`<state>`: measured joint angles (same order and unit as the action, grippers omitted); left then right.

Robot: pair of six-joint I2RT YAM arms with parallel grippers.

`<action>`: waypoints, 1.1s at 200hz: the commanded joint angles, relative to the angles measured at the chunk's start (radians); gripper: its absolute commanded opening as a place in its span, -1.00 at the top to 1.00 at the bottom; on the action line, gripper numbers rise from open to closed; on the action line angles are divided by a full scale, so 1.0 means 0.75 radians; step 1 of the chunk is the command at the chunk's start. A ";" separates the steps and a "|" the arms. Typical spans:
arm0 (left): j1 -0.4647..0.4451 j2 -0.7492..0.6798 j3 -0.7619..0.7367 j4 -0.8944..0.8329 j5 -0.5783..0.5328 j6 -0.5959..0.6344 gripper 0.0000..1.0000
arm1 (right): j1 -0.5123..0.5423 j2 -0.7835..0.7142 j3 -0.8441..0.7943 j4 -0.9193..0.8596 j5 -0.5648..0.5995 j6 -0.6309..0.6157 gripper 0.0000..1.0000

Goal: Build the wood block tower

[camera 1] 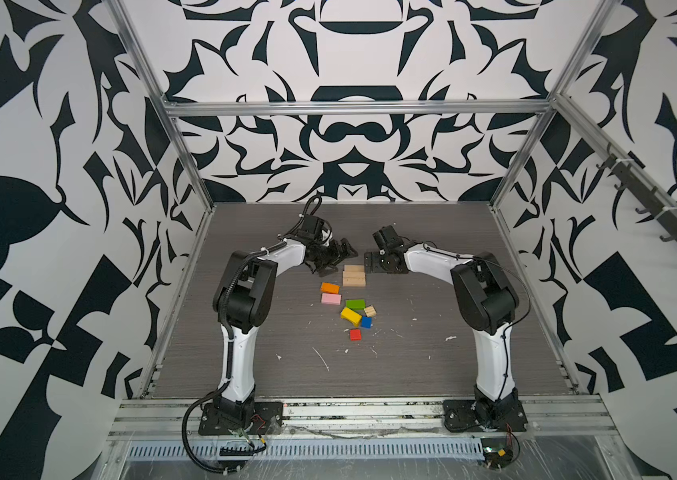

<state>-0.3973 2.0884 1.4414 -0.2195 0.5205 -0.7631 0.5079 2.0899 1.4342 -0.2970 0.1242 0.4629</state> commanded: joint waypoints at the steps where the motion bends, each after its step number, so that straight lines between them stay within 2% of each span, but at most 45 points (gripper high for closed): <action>1: 0.006 0.024 0.004 0.004 0.020 -0.007 -0.99 | 0.017 0.030 0.037 -0.055 -0.009 -0.008 -1.00; 161: 0.005 0.029 0.005 -0.003 0.018 -0.005 -0.99 | 0.024 0.034 0.055 -0.072 0.012 -0.002 -1.00; 220: 0.017 -0.003 0.066 -0.142 -0.097 0.082 -0.99 | -0.019 -0.058 -0.003 -0.021 0.051 -0.006 -1.00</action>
<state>-0.3969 2.0884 1.4475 -0.2588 0.4904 -0.7395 0.5114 2.1021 1.4498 -0.3065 0.1509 0.4625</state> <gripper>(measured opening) 0.995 0.999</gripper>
